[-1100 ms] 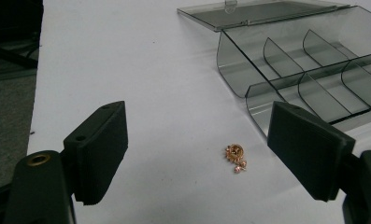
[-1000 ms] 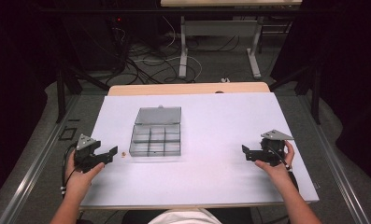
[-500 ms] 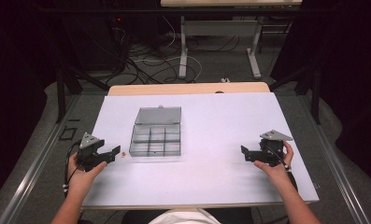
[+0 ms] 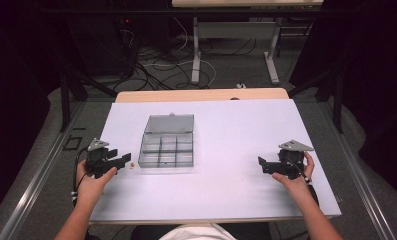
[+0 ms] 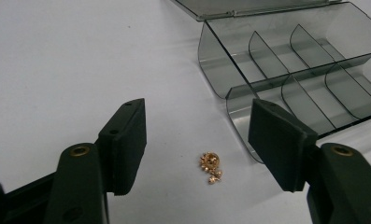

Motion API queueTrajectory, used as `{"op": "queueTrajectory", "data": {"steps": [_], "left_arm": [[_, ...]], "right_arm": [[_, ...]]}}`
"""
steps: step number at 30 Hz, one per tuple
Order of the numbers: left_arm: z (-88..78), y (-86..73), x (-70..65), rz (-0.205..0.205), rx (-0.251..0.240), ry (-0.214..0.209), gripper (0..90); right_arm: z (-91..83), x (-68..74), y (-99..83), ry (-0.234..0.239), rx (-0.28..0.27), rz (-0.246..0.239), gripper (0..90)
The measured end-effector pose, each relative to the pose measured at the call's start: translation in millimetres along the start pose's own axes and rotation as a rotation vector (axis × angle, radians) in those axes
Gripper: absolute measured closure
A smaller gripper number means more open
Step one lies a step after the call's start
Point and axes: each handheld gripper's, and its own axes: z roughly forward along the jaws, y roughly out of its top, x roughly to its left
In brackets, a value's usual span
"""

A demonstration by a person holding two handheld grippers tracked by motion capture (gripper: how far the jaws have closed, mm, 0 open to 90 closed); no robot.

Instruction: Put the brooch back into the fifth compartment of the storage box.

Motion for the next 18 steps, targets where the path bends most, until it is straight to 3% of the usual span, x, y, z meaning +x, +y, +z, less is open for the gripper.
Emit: {"op": "queueTrajectory", "data": {"steps": [3,14,18], "left_arm": [[2.1,4.6,-3.2,-0.017,0.031,-0.018,42.0],[11.8,12.7,-11.7,-0.137,0.151,0.035,49.8],[16.5,15.5,-12.0,-0.180,0.165,0.058,51.9]], "right_arm": [[-0.1,-0.1,-0.1,0.000,0.001,-0.002,0.0],[0.0,-1.2,-1.5,0.012,0.017,0.019,0.0],[0.2,-2.2,-1.2,0.008,0.012,0.021,0.0]]}}
